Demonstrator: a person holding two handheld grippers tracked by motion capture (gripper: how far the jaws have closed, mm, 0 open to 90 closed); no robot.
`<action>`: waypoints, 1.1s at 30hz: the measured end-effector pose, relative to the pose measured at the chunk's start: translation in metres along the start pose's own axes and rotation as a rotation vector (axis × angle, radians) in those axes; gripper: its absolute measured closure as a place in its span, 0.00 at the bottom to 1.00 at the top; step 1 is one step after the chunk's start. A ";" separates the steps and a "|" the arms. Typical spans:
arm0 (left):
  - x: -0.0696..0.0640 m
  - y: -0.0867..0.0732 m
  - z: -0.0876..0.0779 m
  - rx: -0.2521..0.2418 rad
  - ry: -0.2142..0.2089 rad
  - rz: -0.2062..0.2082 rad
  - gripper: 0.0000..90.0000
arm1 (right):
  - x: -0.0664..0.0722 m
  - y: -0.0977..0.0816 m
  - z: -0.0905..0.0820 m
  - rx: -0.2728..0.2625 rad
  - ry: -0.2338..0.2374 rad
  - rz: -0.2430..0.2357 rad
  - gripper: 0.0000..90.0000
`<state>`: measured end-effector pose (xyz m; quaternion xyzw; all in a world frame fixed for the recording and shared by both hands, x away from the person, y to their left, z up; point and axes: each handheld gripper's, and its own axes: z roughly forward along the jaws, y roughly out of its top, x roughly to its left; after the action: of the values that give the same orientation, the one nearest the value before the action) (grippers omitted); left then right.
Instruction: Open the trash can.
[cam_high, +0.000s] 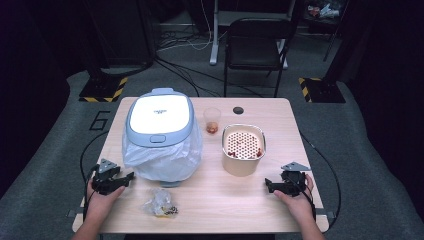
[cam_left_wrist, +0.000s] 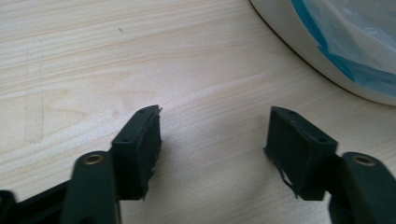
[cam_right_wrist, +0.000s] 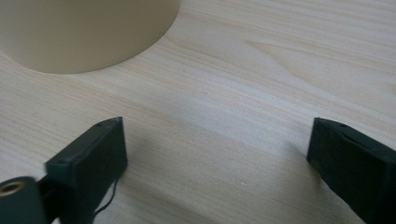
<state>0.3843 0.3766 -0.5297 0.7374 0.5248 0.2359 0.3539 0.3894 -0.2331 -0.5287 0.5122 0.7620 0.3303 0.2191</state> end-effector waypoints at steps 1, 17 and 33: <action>0.000 0.000 -0.001 0.003 0.002 0.006 0.46 | 0.000 0.000 -0.001 0.002 0.004 -0.002 0.12; -0.024 0.018 -0.035 0.080 -0.104 0.011 0.58 | 0.021 0.004 -0.026 0.015 0.048 -0.059 0.33; -0.075 0.015 -0.085 0.000 -0.343 0.109 0.45 | 0.057 0.017 -0.047 -0.045 0.092 -0.182 0.33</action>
<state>0.3071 0.3260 -0.4620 0.7942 0.4157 0.1254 0.4250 0.3472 -0.1893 -0.4841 0.4200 0.8071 0.3492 0.2242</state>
